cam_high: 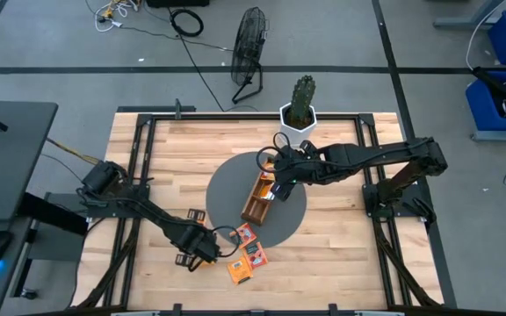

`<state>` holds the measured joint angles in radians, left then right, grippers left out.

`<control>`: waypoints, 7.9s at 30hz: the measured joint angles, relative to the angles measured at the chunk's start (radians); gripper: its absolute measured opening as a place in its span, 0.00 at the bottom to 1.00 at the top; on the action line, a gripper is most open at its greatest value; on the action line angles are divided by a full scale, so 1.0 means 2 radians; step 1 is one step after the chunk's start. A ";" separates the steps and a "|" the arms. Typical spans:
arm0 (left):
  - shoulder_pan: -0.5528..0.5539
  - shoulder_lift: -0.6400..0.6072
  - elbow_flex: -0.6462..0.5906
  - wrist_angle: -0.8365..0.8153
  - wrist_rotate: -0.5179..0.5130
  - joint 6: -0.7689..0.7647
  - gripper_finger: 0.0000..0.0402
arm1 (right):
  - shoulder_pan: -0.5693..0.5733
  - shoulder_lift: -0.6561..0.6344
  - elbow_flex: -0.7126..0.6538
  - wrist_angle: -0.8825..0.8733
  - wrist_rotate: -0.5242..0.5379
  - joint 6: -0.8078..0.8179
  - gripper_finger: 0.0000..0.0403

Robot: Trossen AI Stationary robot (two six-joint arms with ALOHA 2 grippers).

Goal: Pick & Place Tea
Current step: Put the white tea bag into the middle section of the wooden organizer

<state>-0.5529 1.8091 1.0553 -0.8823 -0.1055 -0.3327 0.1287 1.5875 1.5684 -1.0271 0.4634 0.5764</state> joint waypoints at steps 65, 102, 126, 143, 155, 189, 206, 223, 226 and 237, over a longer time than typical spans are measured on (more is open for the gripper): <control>0.192 -0.330 -0.001 0.227 0.167 -0.121 0.00 | 0.021 0.016 0.000 0.271 -0.244 -0.360 0.50; 0.217 -0.329 -0.001 0.258 0.177 -0.129 0.00 | -0.004 0.076 0.000 0.314 -0.331 -0.372 0.03; 0.280 -0.387 -0.001 0.264 0.057 -0.068 0.37 | -0.025 -0.001 0.000 0.303 -0.158 -0.301 0.00; 0.292 -0.388 -0.001 0.353 0.024 -0.045 0.37 | -0.025 0.002 0.000 0.428 -0.105 -0.247 0.00; 0.292 -0.388 -0.001 0.353 0.016 -0.036 0.25 | -0.028 0.002 0.000 0.440 -0.084 -0.238 0.00; 0.298 -0.388 -0.001 0.206 0.123 -0.010 0.01 | -0.034 -0.033 0.029 0.255 -0.179 -0.196 0.27; 0.336 -0.324 -0.001 0.133 0.278 0.002 0.01 | -0.098 0.089 0.267 0.039 -0.376 -0.147 0.27; 0.351 -0.315 -0.001 0.128 0.301 0.040 0.01 | -0.113 0.204 0.323 0.021 -0.463 -0.135 0.27; 0.351 -0.315 -0.001 0.126 0.301 0.042 0.01 | -0.112 0.213 0.323 0.030 -0.464 -0.130 0.27; 0.351 -0.315 -0.001 0.128 0.299 0.053 0.01 | -0.105 0.215 0.323 0.038 -0.432 -0.133 0.27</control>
<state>0.1497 1.1793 1.0542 -0.6266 0.4927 -0.2267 -0.0804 2.0172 2.2147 -0.9514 -0.4011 0.3099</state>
